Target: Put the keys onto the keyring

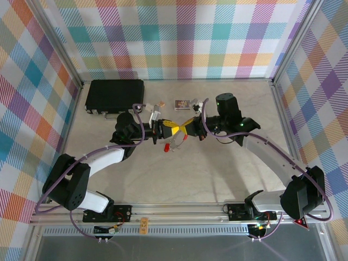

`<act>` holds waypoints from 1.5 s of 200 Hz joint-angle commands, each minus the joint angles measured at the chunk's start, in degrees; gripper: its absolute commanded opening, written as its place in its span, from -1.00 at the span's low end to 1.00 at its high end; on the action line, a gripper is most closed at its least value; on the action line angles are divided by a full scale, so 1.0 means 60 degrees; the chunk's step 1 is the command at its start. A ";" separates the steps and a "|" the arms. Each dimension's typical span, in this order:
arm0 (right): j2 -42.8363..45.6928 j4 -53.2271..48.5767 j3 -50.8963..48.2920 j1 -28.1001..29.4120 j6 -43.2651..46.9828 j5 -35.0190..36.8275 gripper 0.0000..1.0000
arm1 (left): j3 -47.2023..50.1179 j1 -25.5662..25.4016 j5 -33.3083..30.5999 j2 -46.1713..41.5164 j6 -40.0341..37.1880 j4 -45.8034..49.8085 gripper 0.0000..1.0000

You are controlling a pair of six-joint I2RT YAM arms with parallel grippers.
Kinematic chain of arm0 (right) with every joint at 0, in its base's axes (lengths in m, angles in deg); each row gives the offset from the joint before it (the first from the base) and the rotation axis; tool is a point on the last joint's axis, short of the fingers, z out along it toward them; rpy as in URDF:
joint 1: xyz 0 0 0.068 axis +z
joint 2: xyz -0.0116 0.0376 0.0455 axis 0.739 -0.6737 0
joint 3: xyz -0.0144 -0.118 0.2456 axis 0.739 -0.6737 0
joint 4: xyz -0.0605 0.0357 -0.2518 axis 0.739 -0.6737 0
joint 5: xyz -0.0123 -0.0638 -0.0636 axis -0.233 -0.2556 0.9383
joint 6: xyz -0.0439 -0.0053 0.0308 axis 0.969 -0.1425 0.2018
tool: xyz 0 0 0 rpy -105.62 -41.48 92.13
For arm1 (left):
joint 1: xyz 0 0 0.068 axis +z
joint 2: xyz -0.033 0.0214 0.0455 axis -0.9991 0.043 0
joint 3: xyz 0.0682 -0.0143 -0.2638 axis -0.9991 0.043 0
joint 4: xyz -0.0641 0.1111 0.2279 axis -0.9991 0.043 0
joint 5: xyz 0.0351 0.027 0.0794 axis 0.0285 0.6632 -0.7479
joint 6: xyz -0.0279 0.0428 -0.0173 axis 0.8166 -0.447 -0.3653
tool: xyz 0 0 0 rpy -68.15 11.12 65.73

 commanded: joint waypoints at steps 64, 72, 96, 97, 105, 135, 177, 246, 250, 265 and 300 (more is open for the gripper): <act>0.0895 0.3528 -0.1292 0.0071 -0.1878 -0.0046 -0.36 | 0.0507 -0.0083 -0.1263 0.0189 0.1769 -0.3781 -1.00; 0.0963 0.3953 -0.1503 0.0076 -0.2135 0.0083 -0.36 | 0.0495 -0.0152 -0.1392 0.0158 0.1709 -0.3706 -1.00; 0.1032 0.4611 -0.1842 0.0074 -0.2486 0.0147 -0.36 | 0.0712 -0.0415 -0.1832 -0.0039 0.1290 -0.3723 -1.00; 0.1026 0.4638 -0.1848 0.0071 -0.2495 0.0141 -0.36 | 0.0722 -0.0425 -0.1849 -0.0049 0.1270 -0.3713 -1.00; 0.1047 0.4802 -0.1929 0.0069 -0.2553 0.0140 -0.36 | 0.0786 -0.0477 -0.1980 -0.0103 0.1152 -0.3715 -1.00; 0.1231 0.5456 -0.2236 0.0072 -0.2623 0.0277 -0.39 | 0.1034 -0.0611 -0.2397 -0.0295 0.0830 -0.3748 -1.00; 0.1470 0.5360 -0.2226 -0.0011 -0.2465 0.0379 -0.43 | 0.1263 -0.0670 -0.2672 -0.0572 0.0430 -0.3762 -1.00; 0.0889 0.5284 -0.1644 -0.0325 -0.3126 -0.0852 -0.42 | 0.1056 -0.0685 -0.2671 -0.0626 0.0453 -0.3763 -1.00; 0.0874 0.5370 -0.1661 -0.0326 -0.3171 -0.0908 -0.43 | 0.1041 -0.0685 -0.2663 -0.0629 0.0487 -0.3763 -1.00; 0.0789 0.5447 -0.1620 -0.0341 -0.3249 -0.1111 -0.43 | 0.0992 -0.0686 -0.2642 -0.0626 0.0554 -0.3763 -1.00; 0.0670 0.5424 -0.1647 -0.0328 -0.3304 -0.1047 -0.46 | 0.0901 -0.0685 -0.2661 -0.0658 0.0777 -0.3763 -1.00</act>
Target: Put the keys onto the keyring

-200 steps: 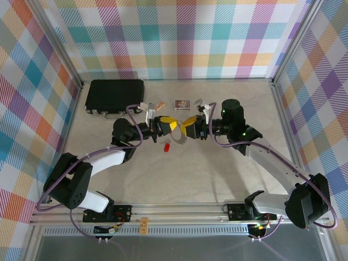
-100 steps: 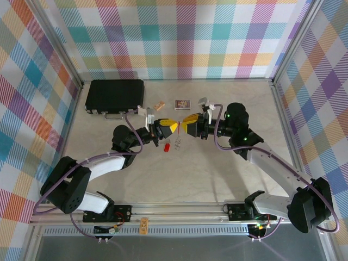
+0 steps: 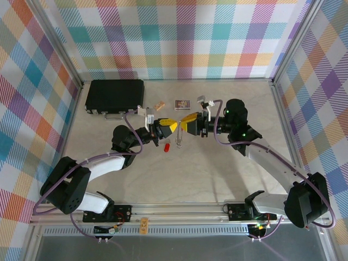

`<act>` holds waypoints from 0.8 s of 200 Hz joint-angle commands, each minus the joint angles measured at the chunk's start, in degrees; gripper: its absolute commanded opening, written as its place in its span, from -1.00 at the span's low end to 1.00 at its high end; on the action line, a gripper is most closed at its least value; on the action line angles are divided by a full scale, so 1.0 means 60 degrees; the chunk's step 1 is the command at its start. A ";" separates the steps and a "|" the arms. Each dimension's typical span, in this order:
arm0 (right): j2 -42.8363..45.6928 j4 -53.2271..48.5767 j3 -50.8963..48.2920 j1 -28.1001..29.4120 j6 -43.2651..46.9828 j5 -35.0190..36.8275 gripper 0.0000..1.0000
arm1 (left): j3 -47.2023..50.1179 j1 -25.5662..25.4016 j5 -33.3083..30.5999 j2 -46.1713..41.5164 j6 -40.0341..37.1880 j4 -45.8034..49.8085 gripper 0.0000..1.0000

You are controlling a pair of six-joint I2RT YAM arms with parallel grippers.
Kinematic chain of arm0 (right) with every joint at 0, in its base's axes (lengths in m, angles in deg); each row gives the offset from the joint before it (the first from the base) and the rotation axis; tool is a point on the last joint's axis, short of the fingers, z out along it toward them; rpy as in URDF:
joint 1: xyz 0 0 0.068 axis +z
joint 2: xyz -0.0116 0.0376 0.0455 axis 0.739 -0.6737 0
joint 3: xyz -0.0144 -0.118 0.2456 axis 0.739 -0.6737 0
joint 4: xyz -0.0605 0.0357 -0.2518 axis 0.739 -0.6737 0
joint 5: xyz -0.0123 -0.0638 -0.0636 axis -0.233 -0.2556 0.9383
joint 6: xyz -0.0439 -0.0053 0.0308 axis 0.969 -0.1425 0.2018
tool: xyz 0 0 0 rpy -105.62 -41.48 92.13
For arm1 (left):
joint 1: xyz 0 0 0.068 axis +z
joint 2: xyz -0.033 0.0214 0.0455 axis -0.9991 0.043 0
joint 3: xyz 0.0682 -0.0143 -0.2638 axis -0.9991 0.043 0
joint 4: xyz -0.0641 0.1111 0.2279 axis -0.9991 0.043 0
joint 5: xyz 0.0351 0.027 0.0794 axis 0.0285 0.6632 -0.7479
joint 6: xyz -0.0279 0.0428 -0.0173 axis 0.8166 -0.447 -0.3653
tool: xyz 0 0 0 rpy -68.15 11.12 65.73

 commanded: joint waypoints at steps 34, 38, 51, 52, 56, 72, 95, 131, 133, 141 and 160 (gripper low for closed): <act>-0.0196 0.0246 0.0234 -0.0046 -0.0092 -0.0064 -0.47 | -0.0404 -0.0116 0.0021 -0.0357 0.0293 -0.0634 -1.00; -0.0204 0.0255 0.0223 -0.0029 -0.0081 0.0006 -0.47 | -0.0408 -0.0124 0.0008 -0.0374 0.0283 -0.0634 -1.00; -0.0181 0.0286 0.0178 -0.0050 -0.0073 0.0134 -0.47 | -0.0408 -0.0131 0.0006 -0.0403 0.0296 -0.0627 -1.00; -0.0178 0.0294 0.0177 -0.0050 -0.0096 0.0138 -0.47 | -0.0408 -0.0131 0.0006 -0.0407 0.0295 -0.0623 -1.00; -0.0163 0.0312 0.0169 -0.0051 -0.0078 0.0176 -0.47 | -0.0401 -0.0131 -0.0006 -0.0419 0.0309 -0.0619 -1.00; -0.0081 0.0371 0.0106 -0.0064 -0.0079 0.0392 -0.47 | -0.0386 -0.0131 -0.0023 -0.0412 0.0282 -0.0612 -1.00; 0.0002 0.0404 0.0059 -0.0105 -0.0045 0.0541 -0.47 | -0.0393 -0.0131 0.0027 -0.0338 0.0334 -0.0618 -1.00; -0.0136 0.0394 0.0174 -0.0090 -0.0086 0.0153 -0.47 | -0.0490 -0.0161 0.0124 -0.0224 0.0425 -0.0619 -1.00; -0.0150 0.0398 0.0186 -0.0086 -0.0099 0.0094 -0.47 | -0.0495 -0.0161 0.0116 -0.0218 0.0415 -0.0619 -1.00; -0.0201 0.0474 0.0211 -0.0097 -0.0152 -0.0092 -0.47 | -0.0518 -0.0175 0.0124 -0.0196 0.0430 -0.0619 -1.00; -0.0303 0.0590 0.0263 -0.0098 -0.0248 -0.0439 -0.50 | -0.0566 -0.0175 0.0091 -0.0168 0.0447 -0.0619 -1.00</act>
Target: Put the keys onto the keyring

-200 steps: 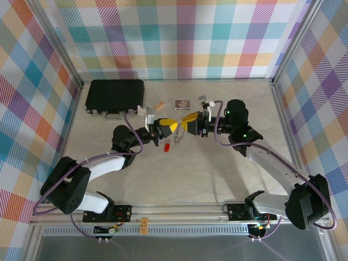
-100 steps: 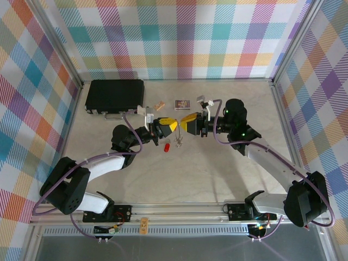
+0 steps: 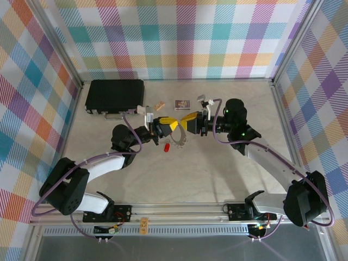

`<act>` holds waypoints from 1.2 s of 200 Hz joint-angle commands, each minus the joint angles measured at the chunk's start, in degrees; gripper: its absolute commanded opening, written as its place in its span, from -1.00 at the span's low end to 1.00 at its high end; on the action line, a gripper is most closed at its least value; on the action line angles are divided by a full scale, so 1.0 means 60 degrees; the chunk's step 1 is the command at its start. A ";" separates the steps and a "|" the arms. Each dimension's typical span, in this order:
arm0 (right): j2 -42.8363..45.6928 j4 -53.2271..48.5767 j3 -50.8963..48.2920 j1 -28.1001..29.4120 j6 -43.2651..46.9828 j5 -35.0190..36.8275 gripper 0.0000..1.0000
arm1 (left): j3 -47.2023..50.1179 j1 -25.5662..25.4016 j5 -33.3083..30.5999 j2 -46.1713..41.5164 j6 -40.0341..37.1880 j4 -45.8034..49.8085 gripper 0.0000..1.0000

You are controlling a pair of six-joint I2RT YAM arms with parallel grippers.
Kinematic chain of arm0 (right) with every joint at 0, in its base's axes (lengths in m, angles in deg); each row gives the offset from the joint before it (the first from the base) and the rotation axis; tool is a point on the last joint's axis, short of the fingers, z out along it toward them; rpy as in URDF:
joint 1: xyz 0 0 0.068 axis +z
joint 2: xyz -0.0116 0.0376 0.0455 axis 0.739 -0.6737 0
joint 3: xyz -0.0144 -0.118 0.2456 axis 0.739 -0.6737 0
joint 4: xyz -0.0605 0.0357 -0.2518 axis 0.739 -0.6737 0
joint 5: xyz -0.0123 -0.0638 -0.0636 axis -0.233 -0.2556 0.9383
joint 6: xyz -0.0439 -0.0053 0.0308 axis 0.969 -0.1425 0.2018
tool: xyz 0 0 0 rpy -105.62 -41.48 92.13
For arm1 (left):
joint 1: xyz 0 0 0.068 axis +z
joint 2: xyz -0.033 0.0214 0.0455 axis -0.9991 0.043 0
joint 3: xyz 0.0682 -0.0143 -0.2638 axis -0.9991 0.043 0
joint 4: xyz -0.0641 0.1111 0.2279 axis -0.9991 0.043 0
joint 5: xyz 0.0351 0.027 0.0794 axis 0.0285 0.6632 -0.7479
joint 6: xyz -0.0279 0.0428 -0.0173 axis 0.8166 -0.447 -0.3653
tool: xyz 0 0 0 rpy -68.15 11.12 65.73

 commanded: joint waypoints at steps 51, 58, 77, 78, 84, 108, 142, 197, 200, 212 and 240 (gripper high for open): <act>-0.0145 0.0560 0.0278 -0.0039 -0.0144 -0.0809 -0.54 | -0.0431 -0.0161 0.0229 0.0101 0.0209 -0.0608 -1.00; -0.0124 0.0566 0.0278 -0.0034 -0.0146 -0.0816 -0.55 | -0.0437 -0.0175 0.0237 0.0139 0.0228 -0.0608 -1.00; -0.0102 0.0563 0.0278 -0.0043 -0.0131 -0.0813 -0.56 | -0.0467 -0.0198 0.0279 0.0221 0.0274 -0.0608 -1.00; -0.0094 0.0564 0.0278 -0.0047 -0.0123 -0.0814 -0.56 | -0.0467 -0.0201 0.0280 0.0220 0.0270 -0.0608 -1.00; -0.0087 0.0563 0.0278 -0.0040 -0.0115 -0.0809 -0.56 | -0.0479 -0.0212 0.0292 0.0249 0.0291 -0.0608 -1.00; -0.0036 0.0580 0.0251 -0.0026 -0.0100 -0.0732 -0.57 | -0.0469 -0.0234 0.0310 0.0285 0.0295 -0.0608 -1.00; 0.0132 0.0565 0.0176 -0.0038 -0.0025 -0.0459 -0.62 | -0.0360 -0.0230 0.0232 0.0244 0.0225 -0.0608 -1.00; 0.0091 0.0579 0.0148 -0.0035 -0.0029 -0.0579 -0.82 | -0.0395 -0.0233 0.0206 0.0248 0.0232 -0.0608 -1.00; 0.0087 0.0582 0.0150 -0.0043 -0.0024 -0.0581 -0.84 | -0.0395 -0.0236 0.0215 0.0249 0.0226 -0.0608 -1.00; 0.0103 0.0622 0.0118 -0.0029 -0.0017 -0.0567 -0.91 | -0.0409 -0.0230 0.0235 0.0291 0.0245 -0.0594 -1.00; 0.0196 0.0349 0.0117 -0.0037 0.0411 -0.0394 -1.00 | -0.0388 -0.0220 0.0247 0.0345 0.0240 -0.0580 -1.00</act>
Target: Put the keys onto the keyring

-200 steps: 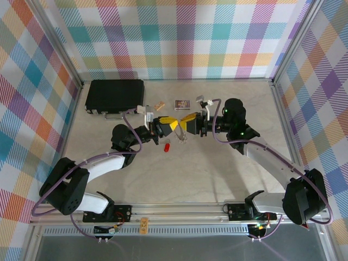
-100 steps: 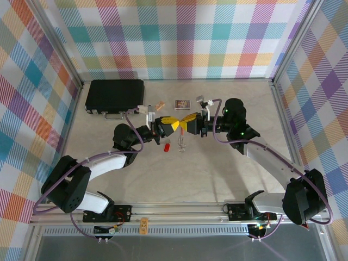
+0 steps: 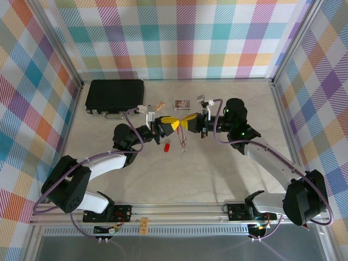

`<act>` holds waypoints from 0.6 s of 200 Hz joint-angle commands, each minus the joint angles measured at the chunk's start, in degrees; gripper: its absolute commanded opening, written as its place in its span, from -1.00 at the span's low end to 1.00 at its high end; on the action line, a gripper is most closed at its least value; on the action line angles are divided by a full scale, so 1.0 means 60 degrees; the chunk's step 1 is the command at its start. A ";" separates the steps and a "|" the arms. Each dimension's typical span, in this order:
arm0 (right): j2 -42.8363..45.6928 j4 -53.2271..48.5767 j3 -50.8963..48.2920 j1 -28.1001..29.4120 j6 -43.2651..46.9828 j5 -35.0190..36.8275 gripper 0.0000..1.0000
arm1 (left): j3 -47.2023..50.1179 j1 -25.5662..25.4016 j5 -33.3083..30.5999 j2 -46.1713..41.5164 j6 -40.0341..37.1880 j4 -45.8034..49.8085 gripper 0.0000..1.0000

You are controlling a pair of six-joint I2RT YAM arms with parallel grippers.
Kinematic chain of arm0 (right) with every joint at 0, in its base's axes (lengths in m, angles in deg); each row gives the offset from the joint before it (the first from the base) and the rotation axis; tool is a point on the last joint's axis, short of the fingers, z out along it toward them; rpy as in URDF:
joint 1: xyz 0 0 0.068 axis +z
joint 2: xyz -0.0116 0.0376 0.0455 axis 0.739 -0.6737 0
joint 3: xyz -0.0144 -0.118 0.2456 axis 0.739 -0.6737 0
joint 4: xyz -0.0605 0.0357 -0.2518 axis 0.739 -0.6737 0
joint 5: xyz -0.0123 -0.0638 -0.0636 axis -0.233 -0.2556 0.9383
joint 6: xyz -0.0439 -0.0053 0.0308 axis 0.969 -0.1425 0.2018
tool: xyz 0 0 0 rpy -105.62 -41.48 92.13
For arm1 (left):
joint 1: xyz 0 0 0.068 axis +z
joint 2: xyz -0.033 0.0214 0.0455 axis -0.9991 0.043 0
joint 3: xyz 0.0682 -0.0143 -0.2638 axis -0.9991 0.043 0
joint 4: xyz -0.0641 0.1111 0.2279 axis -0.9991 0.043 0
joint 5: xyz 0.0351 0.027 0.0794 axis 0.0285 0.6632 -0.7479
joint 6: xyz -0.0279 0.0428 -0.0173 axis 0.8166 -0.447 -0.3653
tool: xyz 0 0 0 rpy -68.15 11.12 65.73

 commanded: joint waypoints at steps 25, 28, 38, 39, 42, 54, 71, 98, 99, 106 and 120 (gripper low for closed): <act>0.0390 -0.0427 -0.0046 -0.0034 0.1473 0.0578 -1.00 | -0.0046 0.0022 -0.0079 0.0006 0.0019 -0.0422 -0.24; 0.0405 -0.0442 -0.0082 -0.0029 0.1625 0.0624 -1.00 | -0.0018 0.0054 -0.0141 -0.0024 0.0019 -0.0406 -0.21; 0.0449 -0.0361 -0.0267 -0.0026 0.2081 0.0646 -1.00 | 0.0124 0.0204 -0.0387 -0.0137 0.0007 -0.0418 -0.14; 0.0457 -0.0351 -0.0289 -0.0027 0.2126 0.0643 -1.00 | 0.0139 0.0215 -0.0406 -0.0155 0.0008 -0.0418 -0.14; 0.0485 -0.0262 -0.0331 -0.0028 0.2227 0.0640 -1.00 | 0.0175 0.0276 -0.0476 -0.0201 -0.0023 -0.0409 -0.11; 0.0571 0.0193 -0.0649 -0.0032 0.2497 0.0680 -1.00 | 0.0421 0.0460 -0.0821 -0.0416 -0.0081 -0.0404 0.10; 0.0705 0.1056 -0.1110 -0.0029 0.2845 0.0672 -1.00 | 0.0806 0.0726 -0.1378 -0.0783 -0.0267 -0.0336 0.23; 0.0853 0.1305 -0.1409 -0.0028 0.3586 0.1001 -1.00 | 0.1295 0.0915 -0.2283 -0.1614 -0.1005 0.0514 0.31; 0.0850 0.1295 -0.1417 -0.0028 0.3625 0.1011 -1.00 | 0.1303 0.0915 -0.2314 -0.1640 -0.1048 0.0568 0.31; 0.0885 0.1235 -0.1439 -0.0008 0.3796 0.1150 -1.00 | 0.1378 0.0928 -0.2499 -0.1850 -0.1322 0.0919 0.32; 0.0933 0.1240 -0.1463 0.0008 0.3938 0.1371 -1.00 | 0.1542 0.0930 -0.2871 -0.2218 -0.1730 0.1436 0.45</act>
